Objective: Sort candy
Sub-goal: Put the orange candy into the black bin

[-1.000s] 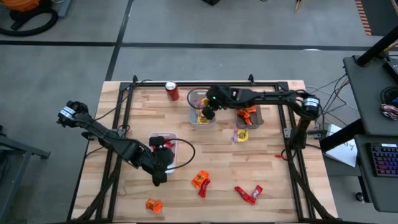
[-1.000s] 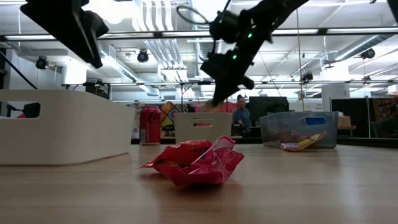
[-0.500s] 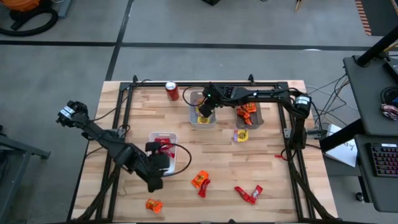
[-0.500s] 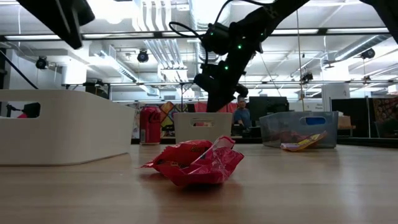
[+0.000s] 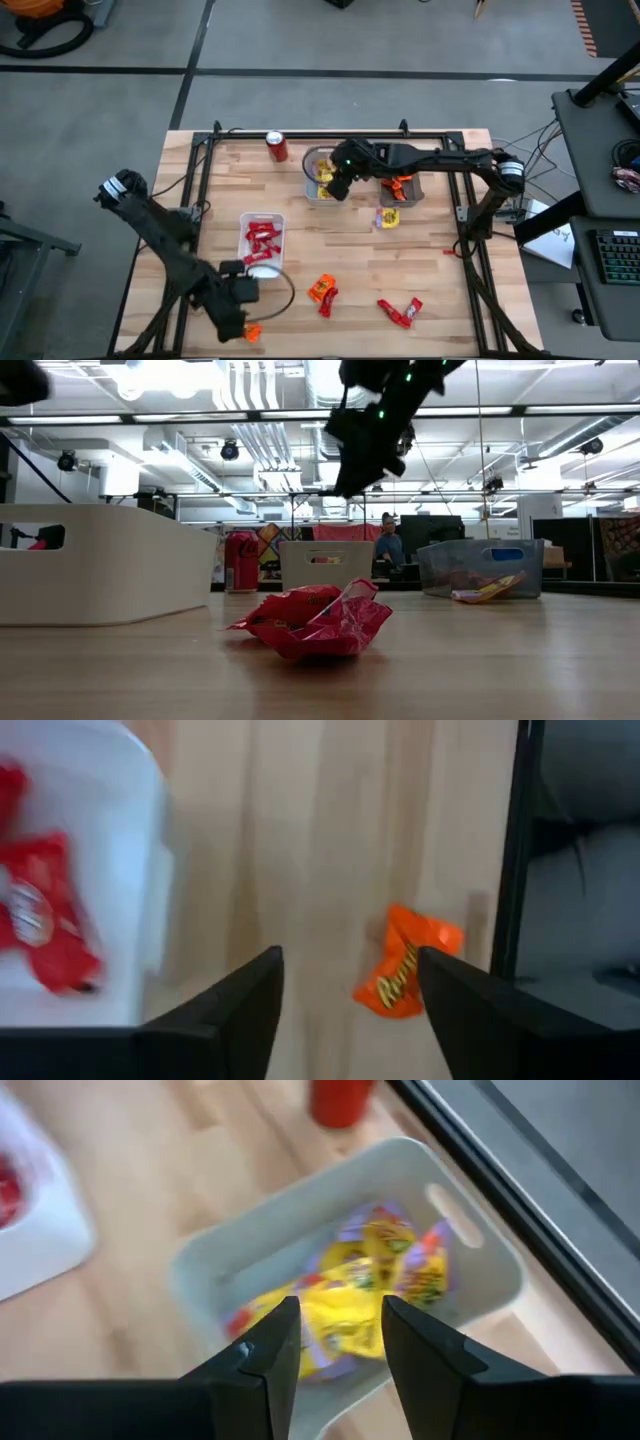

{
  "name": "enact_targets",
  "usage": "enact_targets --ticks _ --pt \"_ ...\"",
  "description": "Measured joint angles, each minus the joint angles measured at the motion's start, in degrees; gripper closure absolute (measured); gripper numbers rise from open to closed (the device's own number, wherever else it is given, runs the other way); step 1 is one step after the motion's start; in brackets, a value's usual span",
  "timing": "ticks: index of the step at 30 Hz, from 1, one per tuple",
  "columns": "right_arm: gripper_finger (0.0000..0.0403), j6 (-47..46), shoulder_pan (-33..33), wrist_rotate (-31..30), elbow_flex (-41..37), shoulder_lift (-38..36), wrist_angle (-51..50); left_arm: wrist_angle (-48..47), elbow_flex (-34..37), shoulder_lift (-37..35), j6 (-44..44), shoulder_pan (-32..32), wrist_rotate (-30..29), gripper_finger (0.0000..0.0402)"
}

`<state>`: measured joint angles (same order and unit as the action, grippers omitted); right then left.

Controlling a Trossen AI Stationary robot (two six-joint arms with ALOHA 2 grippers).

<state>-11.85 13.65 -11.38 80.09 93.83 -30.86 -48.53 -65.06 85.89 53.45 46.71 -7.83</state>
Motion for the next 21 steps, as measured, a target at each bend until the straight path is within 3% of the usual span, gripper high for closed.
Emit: enact_targets --ticks 8,21 --pt "0.0266 0.61 -7.44 -0.15 -0.09 -3.6 -0.37 0.39 -4.06 8.51 5.87 6.44 0.04 0.0164" --pt "0.0266 -0.72 -14.0 -0.2 -0.11 -4.8 -3.36 -1.03 -8.89 20.61 5.62 6.92 2.69 0.0187"
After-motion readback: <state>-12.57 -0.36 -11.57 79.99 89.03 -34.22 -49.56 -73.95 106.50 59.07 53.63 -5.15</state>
